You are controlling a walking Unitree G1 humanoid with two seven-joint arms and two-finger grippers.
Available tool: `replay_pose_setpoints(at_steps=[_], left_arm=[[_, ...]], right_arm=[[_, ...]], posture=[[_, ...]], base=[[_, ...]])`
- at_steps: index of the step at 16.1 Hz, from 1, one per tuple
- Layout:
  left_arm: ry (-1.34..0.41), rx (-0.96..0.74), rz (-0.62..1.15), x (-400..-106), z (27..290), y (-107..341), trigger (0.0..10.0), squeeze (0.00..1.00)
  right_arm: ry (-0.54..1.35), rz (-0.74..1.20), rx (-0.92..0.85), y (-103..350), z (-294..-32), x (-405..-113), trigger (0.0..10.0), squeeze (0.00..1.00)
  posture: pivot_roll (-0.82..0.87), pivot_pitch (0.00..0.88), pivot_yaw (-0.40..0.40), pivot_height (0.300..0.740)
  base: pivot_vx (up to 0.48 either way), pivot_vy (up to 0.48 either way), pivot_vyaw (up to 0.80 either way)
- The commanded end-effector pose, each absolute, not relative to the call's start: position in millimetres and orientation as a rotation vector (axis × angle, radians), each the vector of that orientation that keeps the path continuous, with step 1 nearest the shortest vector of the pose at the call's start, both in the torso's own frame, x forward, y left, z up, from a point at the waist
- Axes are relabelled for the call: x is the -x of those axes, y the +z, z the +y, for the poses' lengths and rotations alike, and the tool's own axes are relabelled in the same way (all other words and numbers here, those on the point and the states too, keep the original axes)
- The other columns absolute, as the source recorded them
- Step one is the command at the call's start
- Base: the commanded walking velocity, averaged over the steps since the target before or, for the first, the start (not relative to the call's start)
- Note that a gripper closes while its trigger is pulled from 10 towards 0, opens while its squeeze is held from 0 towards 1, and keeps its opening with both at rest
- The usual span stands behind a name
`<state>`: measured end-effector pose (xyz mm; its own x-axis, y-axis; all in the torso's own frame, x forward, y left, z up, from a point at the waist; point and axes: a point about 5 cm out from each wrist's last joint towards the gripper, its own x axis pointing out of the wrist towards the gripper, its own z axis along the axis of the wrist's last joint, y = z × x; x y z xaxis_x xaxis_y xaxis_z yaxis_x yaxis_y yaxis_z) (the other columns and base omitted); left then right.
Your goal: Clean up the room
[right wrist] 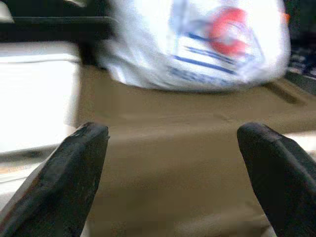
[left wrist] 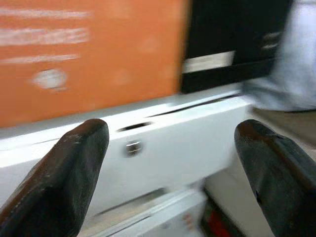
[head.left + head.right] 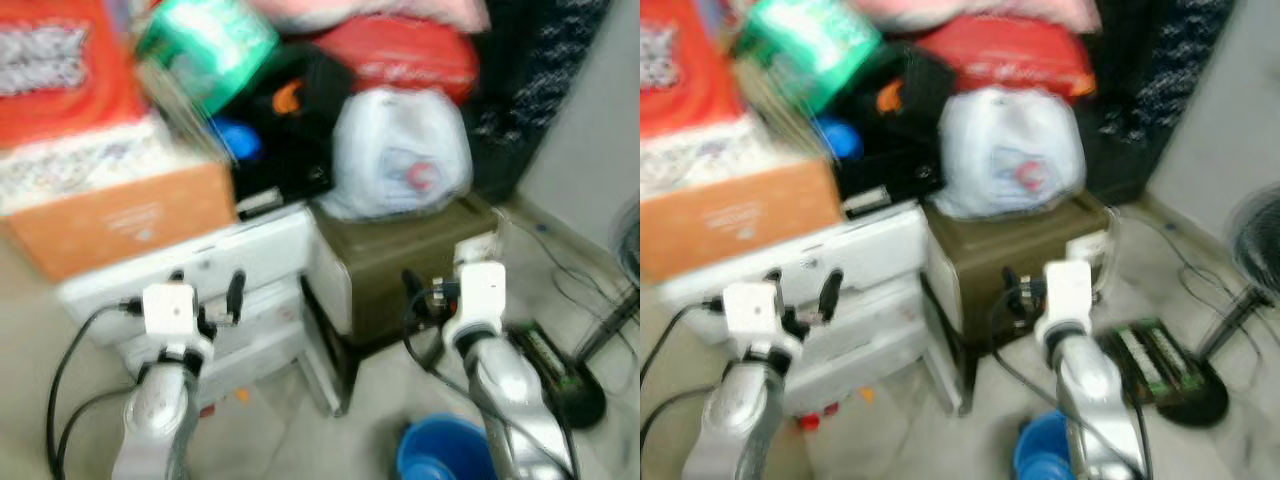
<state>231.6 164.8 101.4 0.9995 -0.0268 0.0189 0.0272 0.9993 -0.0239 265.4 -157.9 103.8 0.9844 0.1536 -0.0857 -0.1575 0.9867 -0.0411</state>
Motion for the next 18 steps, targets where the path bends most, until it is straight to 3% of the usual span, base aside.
replay_pose_setpoints(at_steps=[1,13,18], left_arm=[[-0.042,0.024,-0.02,-233.0,161.3,103.0,10.0,0.0],[-0.051,-0.015,0.011,-229.2,161.1,100.1,10.0,0.0],[-0.055,-0.024,0.008,-228.6,160.6,100.7,10.0,0.0]], right_arm=[[0.136,0.082,0.058,104.6,-165.4,-264.6,10.0,0.0],[0.137,0.094,0.055,101.8,-165.9,-262.5,10.0,0.0],[0.134,0.099,0.047,100.7,-166.5,-262.2,10.0,0.0]], posture=[[-0.08,0.0,-0.041,0.74],[-0.07,0.0,-0.038,0.74],[-0.08,0.0,-0.04,0.74]], base=[[0.0,0.0,0.8],[0.0,0.0,0.8],[0.0,0.0,0.11]])
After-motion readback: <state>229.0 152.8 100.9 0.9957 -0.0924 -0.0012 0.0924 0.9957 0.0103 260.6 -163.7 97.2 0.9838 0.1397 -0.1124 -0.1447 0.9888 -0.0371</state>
